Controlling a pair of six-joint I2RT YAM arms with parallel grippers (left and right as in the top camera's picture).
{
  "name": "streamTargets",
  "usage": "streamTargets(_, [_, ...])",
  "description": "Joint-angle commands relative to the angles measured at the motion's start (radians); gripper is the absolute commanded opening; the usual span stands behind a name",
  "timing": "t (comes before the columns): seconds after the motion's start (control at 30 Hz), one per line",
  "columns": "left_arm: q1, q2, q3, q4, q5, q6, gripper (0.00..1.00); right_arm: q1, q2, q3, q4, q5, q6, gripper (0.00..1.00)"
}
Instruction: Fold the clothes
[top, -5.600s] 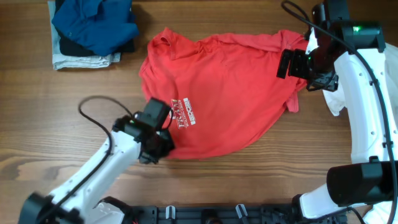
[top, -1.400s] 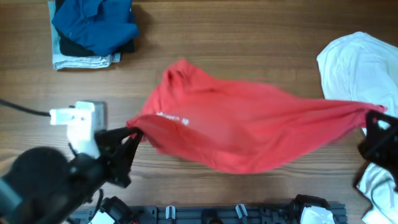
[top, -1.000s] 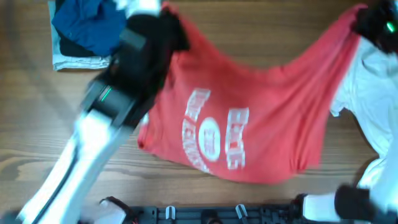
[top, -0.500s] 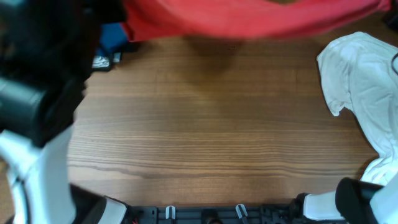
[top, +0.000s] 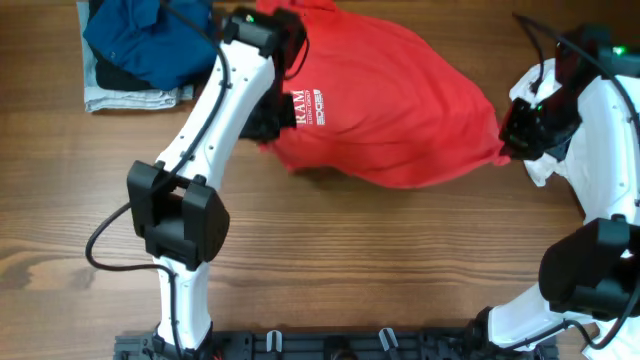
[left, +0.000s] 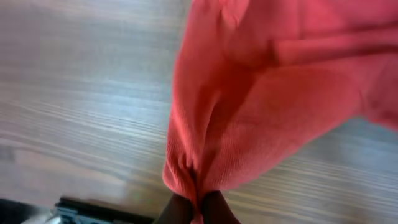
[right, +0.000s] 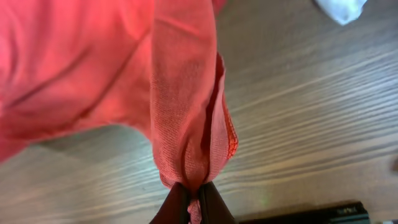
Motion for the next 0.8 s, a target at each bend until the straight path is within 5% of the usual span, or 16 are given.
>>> streamTargets(0.0, [-0.005,-0.130,-0.190,-0.011,-0.028,-0.073,0.04,0.011,-0.024,-0.018,0.002,-0.029,-0.032,0.04])
streamTargets(0.17, [-0.005,-0.468,-0.443,-0.003,-0.040,-0.126,0.04,0.073,-0.141,-0.048,-0.043,-0.039,-0.031,0.05])
streamTargets(0.27, [-0.023,-0.586,-0.587,0.000,-0.004,-0.127,0.04,0.138,-0.231,-0.218,0.037,-0.035,0.012,0.04])
streamTargets(0.5, [-0.119,-0.641,-0.976,0.092,0.085,-0.246,0.04,0.144,-0.328,-0.521,0.137,-0.035,0.082,0.04])
streamTargets(0.77, [-0.251,-0.647,-1.023,0.040,0.114,-0.365,0.04,0.144,-0.353,-0.565,0.176,-0.031,0.143,0.04])
